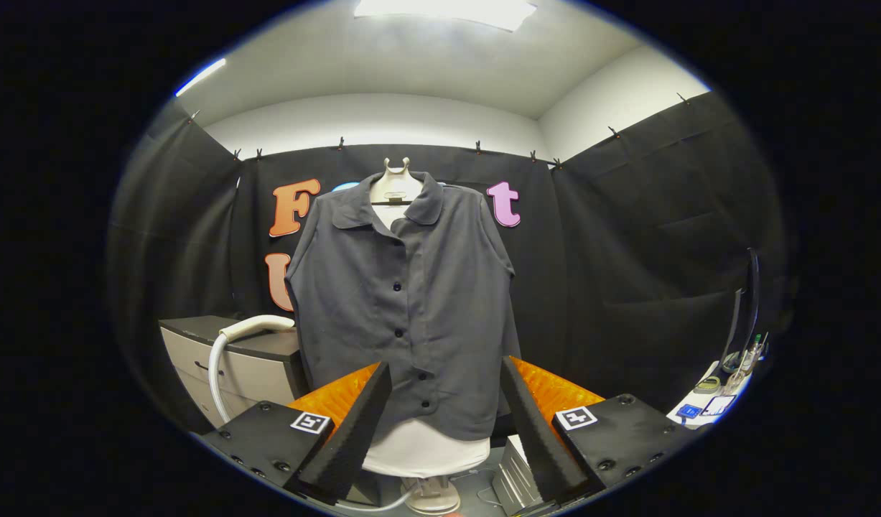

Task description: Iron the clothes twice with a garment steamer, once on the left side and once on the right side.

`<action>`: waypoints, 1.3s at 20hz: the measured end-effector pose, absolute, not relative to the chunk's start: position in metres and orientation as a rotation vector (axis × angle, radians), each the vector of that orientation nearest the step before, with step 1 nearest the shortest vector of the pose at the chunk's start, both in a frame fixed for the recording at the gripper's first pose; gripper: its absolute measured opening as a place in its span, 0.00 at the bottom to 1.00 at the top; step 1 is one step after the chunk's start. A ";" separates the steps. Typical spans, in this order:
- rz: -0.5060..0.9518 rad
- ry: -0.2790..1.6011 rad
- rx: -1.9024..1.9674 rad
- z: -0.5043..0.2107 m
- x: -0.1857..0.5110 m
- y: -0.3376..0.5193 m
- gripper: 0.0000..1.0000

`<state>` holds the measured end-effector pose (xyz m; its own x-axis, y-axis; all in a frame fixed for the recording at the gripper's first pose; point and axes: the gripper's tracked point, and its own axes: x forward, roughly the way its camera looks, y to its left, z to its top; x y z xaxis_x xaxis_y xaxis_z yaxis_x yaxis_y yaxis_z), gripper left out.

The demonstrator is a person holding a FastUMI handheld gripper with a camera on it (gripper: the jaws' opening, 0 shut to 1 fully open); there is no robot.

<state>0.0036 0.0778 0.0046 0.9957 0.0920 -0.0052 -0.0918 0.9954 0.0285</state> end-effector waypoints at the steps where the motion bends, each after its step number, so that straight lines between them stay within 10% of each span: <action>1: 0.097 0.003 0.030 0.006 0.006 0.084 0.98; 26: 0.470 0.212 0.131 0.032 0.174 0.512 0.99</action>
